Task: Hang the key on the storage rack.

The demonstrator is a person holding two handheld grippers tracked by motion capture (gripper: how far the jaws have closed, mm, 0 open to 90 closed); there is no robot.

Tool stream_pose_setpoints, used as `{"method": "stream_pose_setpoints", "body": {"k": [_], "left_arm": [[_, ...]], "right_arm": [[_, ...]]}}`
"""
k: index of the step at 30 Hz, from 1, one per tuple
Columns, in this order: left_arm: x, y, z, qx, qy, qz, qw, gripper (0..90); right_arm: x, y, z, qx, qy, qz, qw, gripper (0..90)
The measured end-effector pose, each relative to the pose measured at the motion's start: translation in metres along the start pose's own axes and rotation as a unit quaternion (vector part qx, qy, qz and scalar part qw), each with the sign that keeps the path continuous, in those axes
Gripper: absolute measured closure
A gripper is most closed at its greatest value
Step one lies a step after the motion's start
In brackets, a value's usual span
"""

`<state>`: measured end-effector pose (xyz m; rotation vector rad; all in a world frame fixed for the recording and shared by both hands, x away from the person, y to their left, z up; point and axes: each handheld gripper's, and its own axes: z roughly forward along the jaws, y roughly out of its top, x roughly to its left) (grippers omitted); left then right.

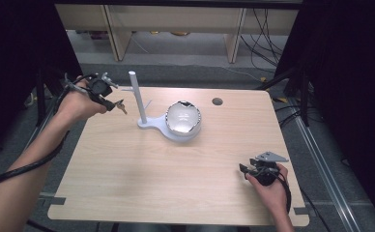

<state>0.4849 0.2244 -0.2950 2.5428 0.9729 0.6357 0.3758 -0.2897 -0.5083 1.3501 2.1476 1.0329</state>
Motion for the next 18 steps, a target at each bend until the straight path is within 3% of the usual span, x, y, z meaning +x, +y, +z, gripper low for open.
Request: {"method": "stream_pose_setpoints", "body": {"k": [6,7,8,10,18], "left_arm": [[0.003,0.005,-0.002,-0.016,0.01,-0.006,0.9998,86.8],[0.005,0.005,-0.003,-0.012,0.01,-0.001,0.9999,86.8],[0.005,0.006,-0.002,-0.02,0.012,-0.009,0.9997,86.8],[0.007,0.008,-0.004,-0.016,0.014,-0.003,0.9998,86.8],[0.013,0.017,-0.004,-0.028,0.025,-0.007,0.9993,86.8]], "right_arm": [[0.0,0.0,0.001,0.001,0.007,-0.004,1.0,47.8],[0.001,0.001,0.0,0.003,-0.003,-0.009,1.0,47.7],[0.001,0.001,0.0,0.003,-0.003,-0.009,1.0,47.7],[0.0,0.0,0.001,0.001,0.007,-0.005,1.0,47.7],[0.0,0.0,0.001,0.0,0.005,-0.006,1.0,47.7]]}}
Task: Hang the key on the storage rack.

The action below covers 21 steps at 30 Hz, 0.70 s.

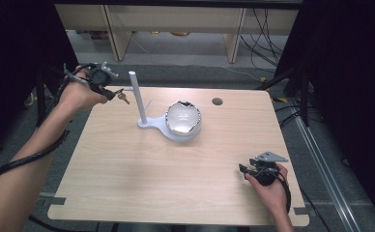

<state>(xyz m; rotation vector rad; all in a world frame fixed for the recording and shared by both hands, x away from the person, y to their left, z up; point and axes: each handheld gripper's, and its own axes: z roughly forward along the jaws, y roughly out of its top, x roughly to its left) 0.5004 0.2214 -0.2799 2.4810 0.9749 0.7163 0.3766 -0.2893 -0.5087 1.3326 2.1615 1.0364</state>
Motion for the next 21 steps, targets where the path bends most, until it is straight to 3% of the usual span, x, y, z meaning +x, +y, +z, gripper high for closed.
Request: {"method": "stream_pose_setpoints", "body": {"k": [1,3,7,8,10,11,16,18,21], "left_arm": [[0.001,0.001,0.0,0.006,0.0,0.008,1.0,86.8],[0.001,0.003,0.002,-0.003,0.003,-0.002,1.0,86.8],[0.003,0.005,0.004,0.003,0.003,0.004,1.0,86.8],[0.002,0.005,0.006,-0.004,0.004,-0.006,1.0,86.7],[0.004,0.005,0.007,0.005,0.005,0.0,1.0,86.7],[0.003,0.004,0.009,-0.001,0.006,-0.007,1.0,86.7],[0.006,0.001,0.012,0.001,0.008,-0.012,0.9999,86.7],[0.007,-0.001,0.013,-0.001,0.011,-0.015,0.9998,86.7],[0.01,-0.002,0.015,0.0,0.013,-0.021,0.9997,86.7]], "right_arm": [[0.0,0.0,0.0,0.001,0.002,0.001,1.0,47.7],[0.0,0.0,0.0,0.002,0.003,0.003,1.0,47.6],[0.001,0.0,-0.001,0.002,-0.005,0.008,1.0,47.6],[0.001,-0.001,-0.001,0.006,0.002,0.013,0.9999,47.6],[0.0,-0.001,-0.001,0.006,0.003,0.014,0.9999,47.6],[0.005,-0.001,-0.002,0.008,-0.001,0.039,0.9992,47.6],[0.004,-0.001,-0.001,0.006,-0.001,0.027,0.9996,47.6],[0.0,0.0,0.0,0.006,-0.004,0.007,1.0,47.6],[0.001,0.0,0.0,0.002,-0.005,0.005,1.0,47.5]]}}
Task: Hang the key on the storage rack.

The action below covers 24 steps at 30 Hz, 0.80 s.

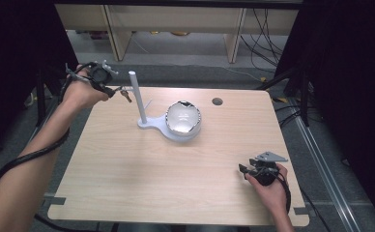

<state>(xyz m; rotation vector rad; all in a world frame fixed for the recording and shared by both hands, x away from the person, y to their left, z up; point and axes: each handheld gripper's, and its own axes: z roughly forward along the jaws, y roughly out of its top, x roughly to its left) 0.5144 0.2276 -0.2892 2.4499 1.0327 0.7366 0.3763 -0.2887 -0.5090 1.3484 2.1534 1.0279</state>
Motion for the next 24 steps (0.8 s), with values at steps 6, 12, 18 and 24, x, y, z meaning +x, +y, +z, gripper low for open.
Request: {"method": "stream_pose_setpoints", "body": {"k": [6,12,18,24], "left_arm": [[0.002,-0.001,0.005,-0.001,0.001,-0.008,1.0,86.7],[0.004,-0.002,0.008,-0.001,0.002,-0.016,0.9999,86.6],[0.005,-0.005,0.014,0.0,0.0,-0.025,0.9997,86.6],[0.006,-0.006,0.02,-0.003,-0.004,-0.035,0.9994,86.5]], "right_arm": [[0.0,0.0,0.0,0.002,0.004,0.003,1.0,47.4],[-0.003,0.0,0.0,0.0,0.002,-0.014,0.9999,47.4],[-0.002,0.0,0.001,0.005,0.001,-0.009,0.9999,47.3],[-0.002,0.0,0.001,0.006,0.009,-0.004,0.9999,47.2]]}}
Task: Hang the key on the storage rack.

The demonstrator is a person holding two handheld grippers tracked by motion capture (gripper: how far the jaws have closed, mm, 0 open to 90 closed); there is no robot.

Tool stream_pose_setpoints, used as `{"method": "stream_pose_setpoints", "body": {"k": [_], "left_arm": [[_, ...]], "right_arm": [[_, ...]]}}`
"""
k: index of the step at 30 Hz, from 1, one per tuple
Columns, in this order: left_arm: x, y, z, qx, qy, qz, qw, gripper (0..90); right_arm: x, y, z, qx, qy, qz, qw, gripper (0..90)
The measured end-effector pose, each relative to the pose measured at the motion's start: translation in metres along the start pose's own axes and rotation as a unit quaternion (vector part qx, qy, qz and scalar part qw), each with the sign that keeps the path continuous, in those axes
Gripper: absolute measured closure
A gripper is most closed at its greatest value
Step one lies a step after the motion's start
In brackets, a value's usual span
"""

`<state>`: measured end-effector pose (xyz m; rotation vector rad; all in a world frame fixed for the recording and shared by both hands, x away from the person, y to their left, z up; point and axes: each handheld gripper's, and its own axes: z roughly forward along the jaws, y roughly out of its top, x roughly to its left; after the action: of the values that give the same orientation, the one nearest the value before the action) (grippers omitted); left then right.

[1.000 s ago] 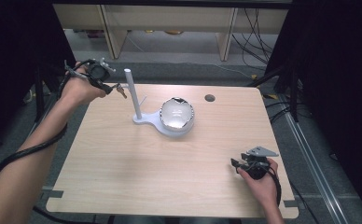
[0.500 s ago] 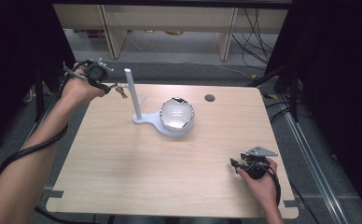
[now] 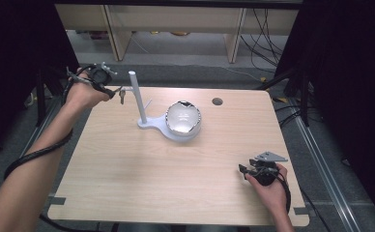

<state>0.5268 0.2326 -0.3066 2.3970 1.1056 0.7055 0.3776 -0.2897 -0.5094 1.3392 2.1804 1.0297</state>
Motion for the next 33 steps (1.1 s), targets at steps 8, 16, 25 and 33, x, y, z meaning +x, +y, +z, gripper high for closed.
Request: {"method": "stream_pose_setpoints", "body": {"k": [8,16,25,33], "left_arm": [[0.0,0.0,0.007,-0.004,-0.001,-0.014,0.9999,85.3],[-0.002,-0.011,0.014,-0.027,-0.007,-0.016,0.9995,61.7],[-0.009,-0.03,0.009,-0.081,0.0,-0.025,0.9964,40.8],[-0.025,-0.059,0.008,-0.154,-0.006,-0.026,0.9877,40.3]], "right_arm": [[0.0,0.0,0.0,0.0,-0.001,-0.001,1.0,47.2],[-0.002,0.0,-0.002,-0.005,-0.008,-0.006,0.9999,47.2],[0.0,0.0,-0.001,-0.003,-0.001,0.003,1.0,47.2],[0.001,-0.001,-0.002,-0.008,-0.004,0.003,1.0,47.2]]}}
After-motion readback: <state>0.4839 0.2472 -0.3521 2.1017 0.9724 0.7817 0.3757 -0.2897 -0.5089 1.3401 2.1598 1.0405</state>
